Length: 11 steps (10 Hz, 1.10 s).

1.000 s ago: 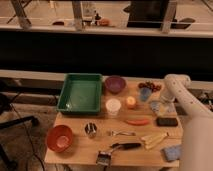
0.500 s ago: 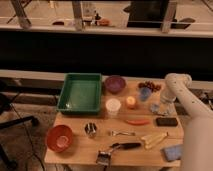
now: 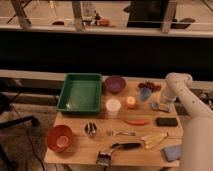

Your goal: Wipe red bowl with towel

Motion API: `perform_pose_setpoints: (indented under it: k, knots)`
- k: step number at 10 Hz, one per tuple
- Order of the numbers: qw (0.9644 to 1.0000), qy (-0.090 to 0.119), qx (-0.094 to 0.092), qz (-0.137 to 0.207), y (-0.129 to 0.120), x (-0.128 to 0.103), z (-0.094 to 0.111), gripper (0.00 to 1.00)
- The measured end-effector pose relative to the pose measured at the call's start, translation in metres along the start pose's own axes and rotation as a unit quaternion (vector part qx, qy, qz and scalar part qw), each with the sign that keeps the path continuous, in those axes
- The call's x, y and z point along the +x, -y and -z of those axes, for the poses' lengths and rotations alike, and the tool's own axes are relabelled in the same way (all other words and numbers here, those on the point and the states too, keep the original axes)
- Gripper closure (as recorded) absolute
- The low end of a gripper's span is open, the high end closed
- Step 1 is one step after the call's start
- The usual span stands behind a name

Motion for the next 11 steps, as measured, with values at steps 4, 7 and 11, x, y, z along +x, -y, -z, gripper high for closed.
perform_pose_setpoints:
  k: [4, 7, 11]
  knots:
    - [1.0, 0.0, 0.0, 0.001, 0.0, 0.0, 0.004, 1.0]
    - [0.9998, 0.005, 0.017, 0.01, -0.006, -0.003, 0.021, 1.0]
    - [0.9977, 0.021, 0.06, 0.025, -0.02, -0.006, 0.077, 1.0]
